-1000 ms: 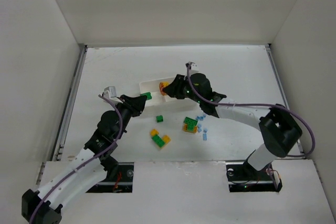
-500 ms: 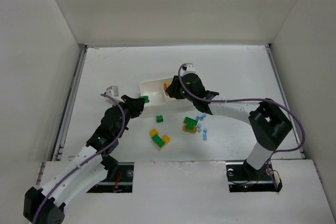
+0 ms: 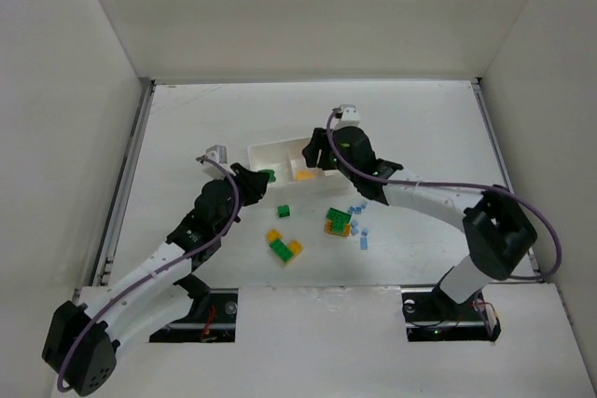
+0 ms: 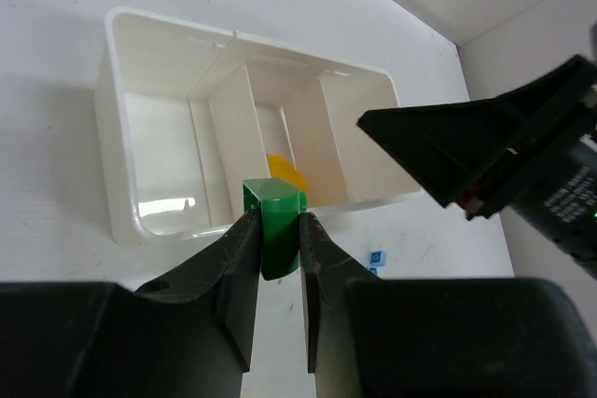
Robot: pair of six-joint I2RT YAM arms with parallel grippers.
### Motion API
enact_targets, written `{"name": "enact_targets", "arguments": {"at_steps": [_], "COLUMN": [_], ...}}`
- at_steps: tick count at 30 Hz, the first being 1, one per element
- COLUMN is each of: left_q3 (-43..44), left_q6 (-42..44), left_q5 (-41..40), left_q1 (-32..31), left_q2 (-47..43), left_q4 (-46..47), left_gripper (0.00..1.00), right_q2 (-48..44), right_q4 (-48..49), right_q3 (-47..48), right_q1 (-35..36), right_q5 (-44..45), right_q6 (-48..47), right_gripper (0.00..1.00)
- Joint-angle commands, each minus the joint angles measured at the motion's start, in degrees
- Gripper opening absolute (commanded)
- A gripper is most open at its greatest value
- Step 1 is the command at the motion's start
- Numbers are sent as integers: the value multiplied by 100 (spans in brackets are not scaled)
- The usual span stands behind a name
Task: Sort the legos into containers by color
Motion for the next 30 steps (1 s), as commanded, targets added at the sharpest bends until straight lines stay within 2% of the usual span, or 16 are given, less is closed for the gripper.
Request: {"name": "enact_targets", "arguments": {"at_steps": [1,5,6,9,12,15,22,26,30], "left_q3": [474,807,930,1300,1721,2231,3321,3568,3612], "left_q6": [116,116,133,203,177,212,282,344,476], "left_q5": [49,49,32,31,49,93,243,181,111], "left_q1": [-138,-418,-532,-788,-972,-1052,-1140,-1070,-1035], "left_q2": [256,950,1187,1977,2838,3569,4940,5284,5241], "left_q4": [541,980,1111,1445,1876,2044,2088,2062,2001], "left_gripper": [8,8,8,8,8,8,12,29,48], "right_q2": [-837,-1830,-2067,-2648,-2939,-3010,-3238,-3300,-3239], "right_q4": [300,607,669,862,1030,1066,1188,1197,1188], "right_q3": [-181,-1156,-1393,-2052,-2510,-2661,-2793,-2801,-2766], "right_q1": [-11,-152,-196,-398,-608,-890,-943,-917,-917], "right_q5": [230,765,940,1450,1811,1760,1584,1522,1435], "right_q6": [-247,-168,-142,34,236,429,553,527,500], "right_gripper": [65,28,21,14,16,20,50,57,58]}}
